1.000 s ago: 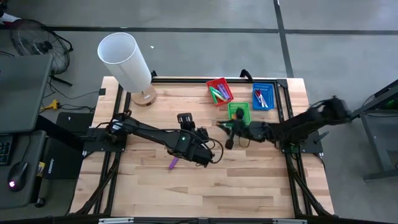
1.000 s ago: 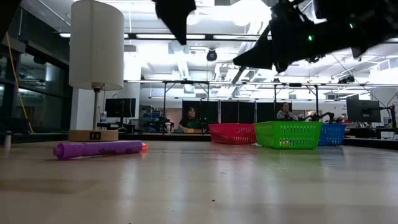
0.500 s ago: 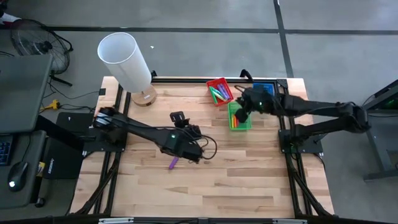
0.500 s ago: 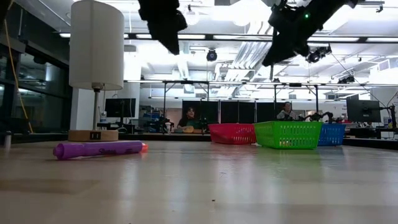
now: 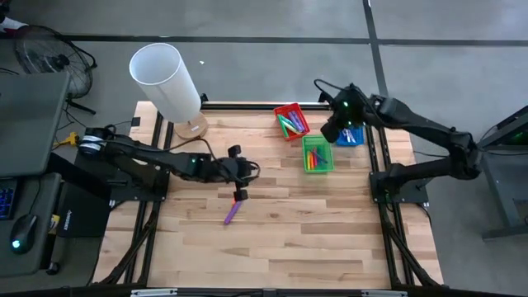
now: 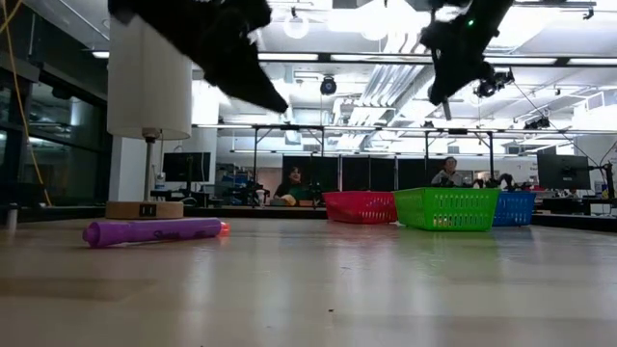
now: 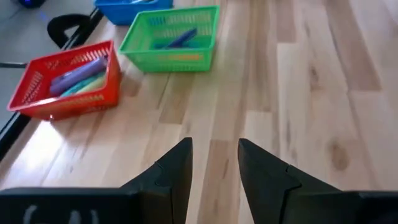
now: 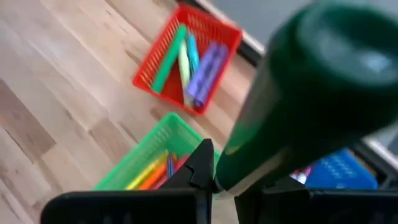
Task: Pick & Place Markers
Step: Put the green marker in the blue bin
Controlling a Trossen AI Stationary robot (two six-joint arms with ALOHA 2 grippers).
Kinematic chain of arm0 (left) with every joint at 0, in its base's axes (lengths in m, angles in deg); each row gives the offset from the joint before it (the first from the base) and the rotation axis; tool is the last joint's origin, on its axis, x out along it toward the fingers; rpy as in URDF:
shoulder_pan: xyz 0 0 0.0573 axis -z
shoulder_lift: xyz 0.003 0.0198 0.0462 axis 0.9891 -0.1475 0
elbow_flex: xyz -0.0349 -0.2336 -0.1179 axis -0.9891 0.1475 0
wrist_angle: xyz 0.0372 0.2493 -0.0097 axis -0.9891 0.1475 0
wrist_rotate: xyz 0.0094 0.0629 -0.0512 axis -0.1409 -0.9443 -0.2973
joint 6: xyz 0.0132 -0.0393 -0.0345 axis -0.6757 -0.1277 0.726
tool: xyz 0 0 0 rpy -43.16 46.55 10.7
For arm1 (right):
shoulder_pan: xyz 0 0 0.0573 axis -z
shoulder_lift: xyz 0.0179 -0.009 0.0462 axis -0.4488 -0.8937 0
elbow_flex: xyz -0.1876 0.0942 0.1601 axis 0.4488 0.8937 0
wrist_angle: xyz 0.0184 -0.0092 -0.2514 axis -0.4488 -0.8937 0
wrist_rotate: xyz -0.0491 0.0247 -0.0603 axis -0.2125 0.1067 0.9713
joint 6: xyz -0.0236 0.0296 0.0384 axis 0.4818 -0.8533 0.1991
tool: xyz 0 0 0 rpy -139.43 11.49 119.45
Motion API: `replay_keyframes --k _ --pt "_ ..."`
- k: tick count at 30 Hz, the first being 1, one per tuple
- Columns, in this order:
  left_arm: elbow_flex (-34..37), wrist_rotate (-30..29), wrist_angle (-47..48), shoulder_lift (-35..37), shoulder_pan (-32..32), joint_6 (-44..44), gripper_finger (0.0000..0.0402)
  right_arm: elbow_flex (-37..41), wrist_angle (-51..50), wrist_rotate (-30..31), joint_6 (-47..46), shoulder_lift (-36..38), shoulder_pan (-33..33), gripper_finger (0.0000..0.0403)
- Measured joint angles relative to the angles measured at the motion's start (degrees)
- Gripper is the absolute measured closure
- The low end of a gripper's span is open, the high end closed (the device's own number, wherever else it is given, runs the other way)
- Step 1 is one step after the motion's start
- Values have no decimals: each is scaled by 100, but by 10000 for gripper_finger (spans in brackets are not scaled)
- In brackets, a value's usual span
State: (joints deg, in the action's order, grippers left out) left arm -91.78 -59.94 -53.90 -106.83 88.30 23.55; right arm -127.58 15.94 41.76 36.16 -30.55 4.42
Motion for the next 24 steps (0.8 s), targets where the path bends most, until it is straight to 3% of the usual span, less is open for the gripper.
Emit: replay_keyframes --k 5,10,17,24 --pt "769 847 -1127 124 -422 -184 277 -537 -816 -508 145 -897 686 379" --pt "1187 1480 -1950 122 -646 -211 277 -1290 -1781 -584 349 -1880 1334 379" --pt "1343 1745 -2034 122 -643 -211 277 -2268 -2886 -520 539 -2983 2070 379" --pt "1347 2204 -2028 122 -640 -211 277 -2331 -3235 -460 652 -3612 2479 379"
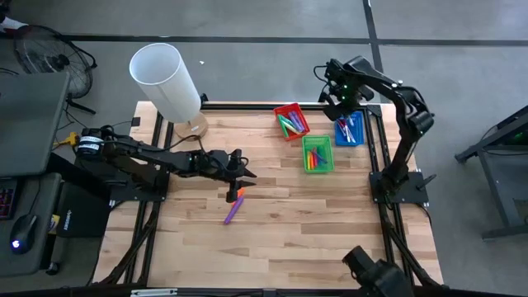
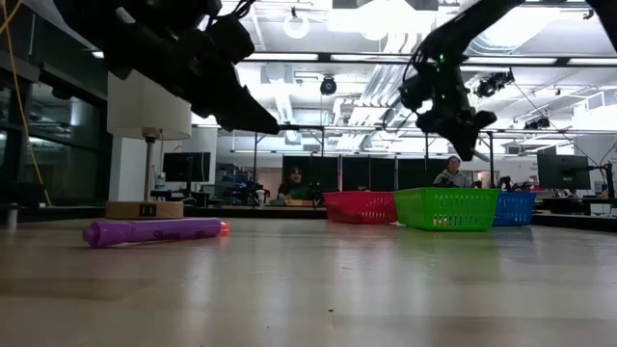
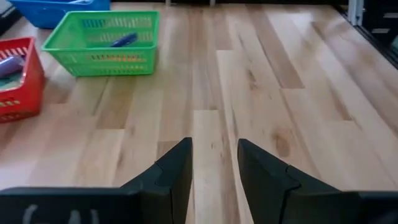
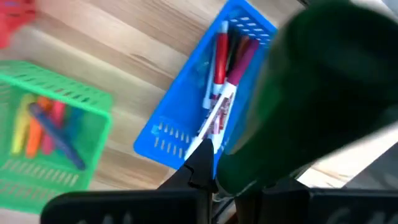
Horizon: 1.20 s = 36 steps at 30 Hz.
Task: Pick & Place Markers
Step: Put the green marker in the blue bin
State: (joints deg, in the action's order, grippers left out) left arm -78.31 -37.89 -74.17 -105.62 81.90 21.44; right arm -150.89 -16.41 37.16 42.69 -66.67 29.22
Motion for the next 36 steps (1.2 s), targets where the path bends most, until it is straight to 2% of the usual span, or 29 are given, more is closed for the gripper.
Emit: replay_keyframes --k 8,15,22,36 --pt "-2 150 27 0 0 2 277 61 0 161 66 -270 89 378" --pt "0 155 116 -2 0 68 277 960 290 198 330 -272 111 378" --pt "0 153 122 -2 0 157 277 1440 989 227 553 -272 122 378" --pt "0 152 127 -4 0 266 277 1703 1248 438 844 -272 126 351"
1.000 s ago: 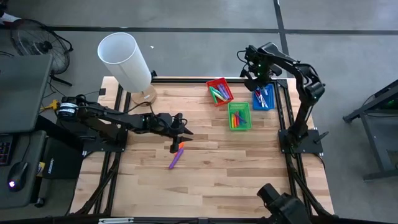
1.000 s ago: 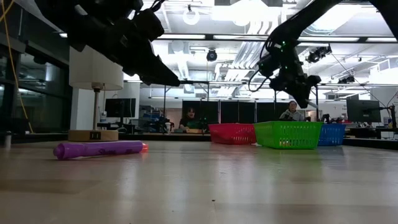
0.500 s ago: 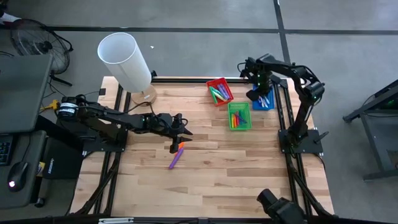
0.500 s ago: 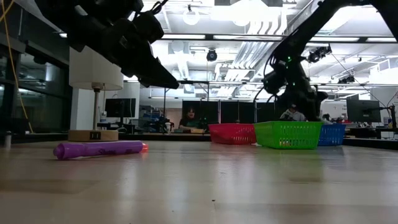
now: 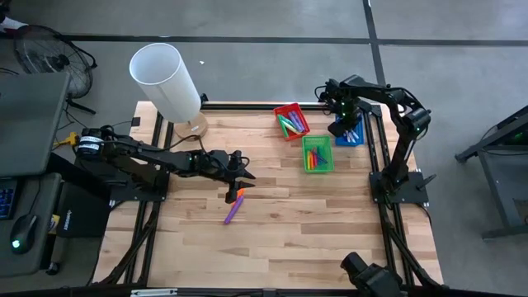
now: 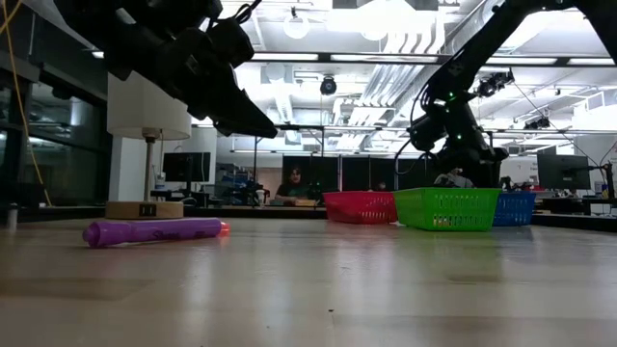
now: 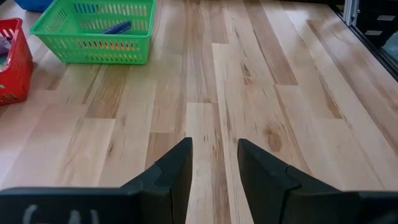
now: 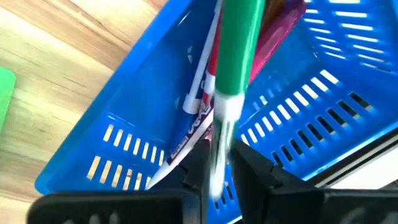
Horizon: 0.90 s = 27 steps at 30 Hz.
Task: Pick & Place Markers
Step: Put the green marker in the blue bin, then put the orange pen in the green bin
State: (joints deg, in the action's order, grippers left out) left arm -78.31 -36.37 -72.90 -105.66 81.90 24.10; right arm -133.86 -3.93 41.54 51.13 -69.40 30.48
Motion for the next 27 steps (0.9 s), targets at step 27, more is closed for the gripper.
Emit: replay_keyframes --k 27 --pt "-2 -3 22 -2 0 40 277 -264 -136 163 7 1055 -18 347"
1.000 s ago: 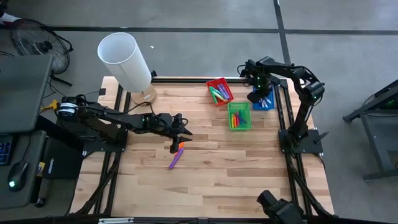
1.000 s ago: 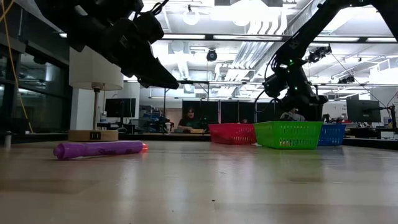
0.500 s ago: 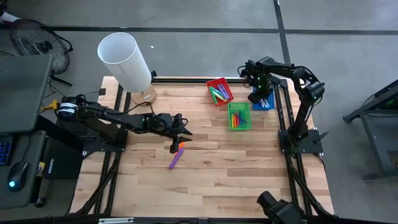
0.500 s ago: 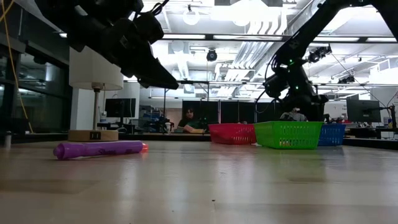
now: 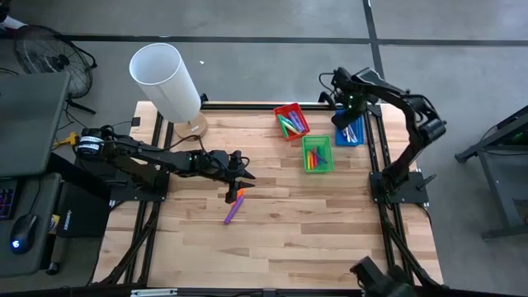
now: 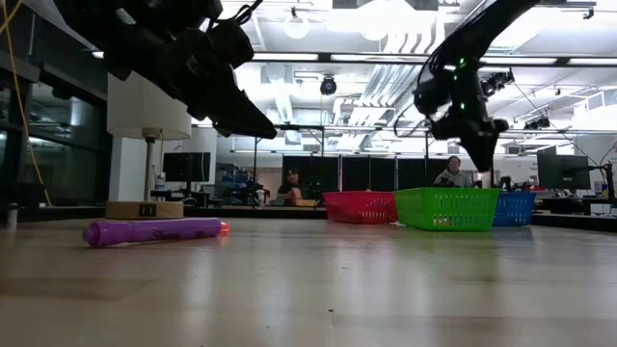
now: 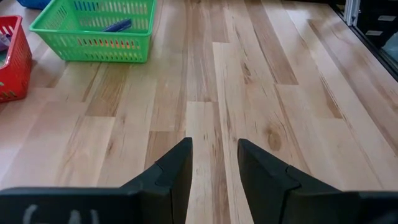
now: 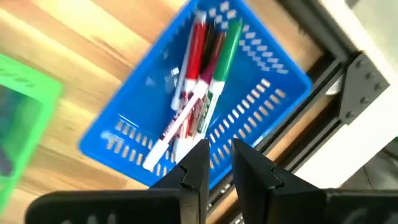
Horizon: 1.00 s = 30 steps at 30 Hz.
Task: Pick & Place Markers
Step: Put the orange pen in the green bin
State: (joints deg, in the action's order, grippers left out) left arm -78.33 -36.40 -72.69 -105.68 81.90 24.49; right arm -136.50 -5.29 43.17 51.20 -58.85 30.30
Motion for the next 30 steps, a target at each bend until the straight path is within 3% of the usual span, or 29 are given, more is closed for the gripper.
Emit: replay_keyframes --k 6,12,30 --pt "0 -2 65 0 0 0 277 -7 243 -441 4 549 -145 347" --pt "0 -7 155 0 0 2 277 -7 250 -445 -10 896 -389 347" --pt "-2 -140 457 0 4 68 277 -7 62 -412 -299 1039 -1786 347"
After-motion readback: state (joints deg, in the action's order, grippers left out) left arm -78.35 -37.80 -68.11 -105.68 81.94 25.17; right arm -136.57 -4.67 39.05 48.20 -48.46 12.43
